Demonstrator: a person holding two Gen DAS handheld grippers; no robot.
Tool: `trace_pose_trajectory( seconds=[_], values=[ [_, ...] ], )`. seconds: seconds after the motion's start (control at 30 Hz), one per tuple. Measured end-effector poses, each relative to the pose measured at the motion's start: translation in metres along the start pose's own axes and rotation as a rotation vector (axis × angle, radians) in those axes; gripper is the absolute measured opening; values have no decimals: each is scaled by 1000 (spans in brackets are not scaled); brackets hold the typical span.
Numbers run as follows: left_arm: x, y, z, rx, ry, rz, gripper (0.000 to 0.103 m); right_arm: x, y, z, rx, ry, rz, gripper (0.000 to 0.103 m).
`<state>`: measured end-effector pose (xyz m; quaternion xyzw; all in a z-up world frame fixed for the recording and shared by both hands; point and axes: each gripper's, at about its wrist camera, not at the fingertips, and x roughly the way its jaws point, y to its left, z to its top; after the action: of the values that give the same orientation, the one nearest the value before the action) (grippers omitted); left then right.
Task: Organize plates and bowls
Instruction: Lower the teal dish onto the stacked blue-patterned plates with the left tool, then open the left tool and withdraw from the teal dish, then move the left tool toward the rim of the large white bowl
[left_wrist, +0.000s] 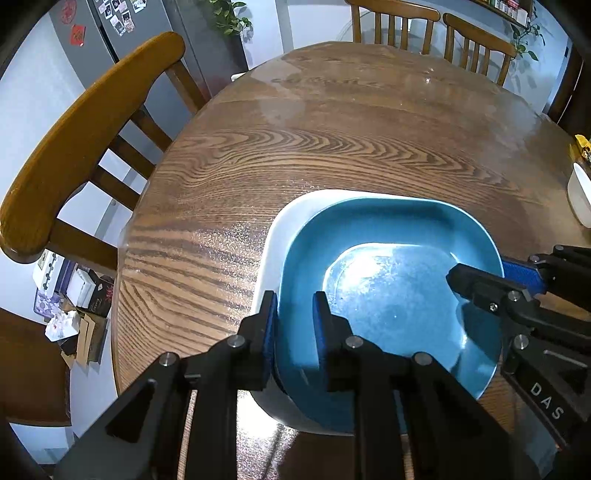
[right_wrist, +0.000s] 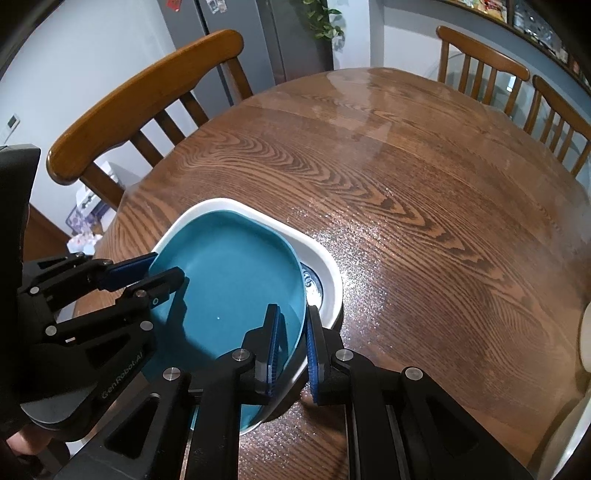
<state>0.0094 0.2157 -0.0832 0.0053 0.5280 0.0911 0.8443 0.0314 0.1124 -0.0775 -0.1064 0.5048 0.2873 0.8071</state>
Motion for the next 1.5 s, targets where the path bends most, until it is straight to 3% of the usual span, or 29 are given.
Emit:
trace_pose_trajectory(
  seconds=[0.37,0.47,0.5,0.53,0.7,0.73,0.8,0.87,0.97,1.13,1.3,1.4,1.5],
  values=[
    [-6,4,1,-17,-13,-3,20,-6,0,0,0,-17,-26,13],
    [-10,3,0,-23,-20,-2,38,-14,-2,-1,10,-34,-30,13],
    [-12,3,0,-22,-24,5,54,-17,-3,-1,15,-40,-28,13],
    [-15,2,-1,-22,-32,9,63,-20,-4,-1,22,-46,-25,13],
    [-29,-3,-6,-21,-49,1,68,-41,-16,-9,76,-70,6,15],
    [-33,-5,-7,-20,-56,-1,74,-45,-18,-10,86,-73,12,18],
    [-40,-8,-9,-20,-70,-6,81,-55,-24,-16,111,-88,18,48],
    [-48,-13,-12,-18,-84,-10,81,-70,-31,-23,131,-125,14,62],
    [-58,-19,-14,-15,-102,-20,81,-86,-36,-31,138,-151,2,62],
    [-73,-38,-18,0,-132,-38,101,-110,-44,-49,125,-180,-59,62],
    [-81,-63,-23,34,-131,-64,101,-133,-59,-70,137,-206,-125,64],
    [-85,-82,-26,58,-128,-71,101,-148,-70,-84,148,-231,-172,83],
    [-89,-102,-30,86,-127,-84,101,-164,-78,-96,147,-257,-228,84]
  ],
)
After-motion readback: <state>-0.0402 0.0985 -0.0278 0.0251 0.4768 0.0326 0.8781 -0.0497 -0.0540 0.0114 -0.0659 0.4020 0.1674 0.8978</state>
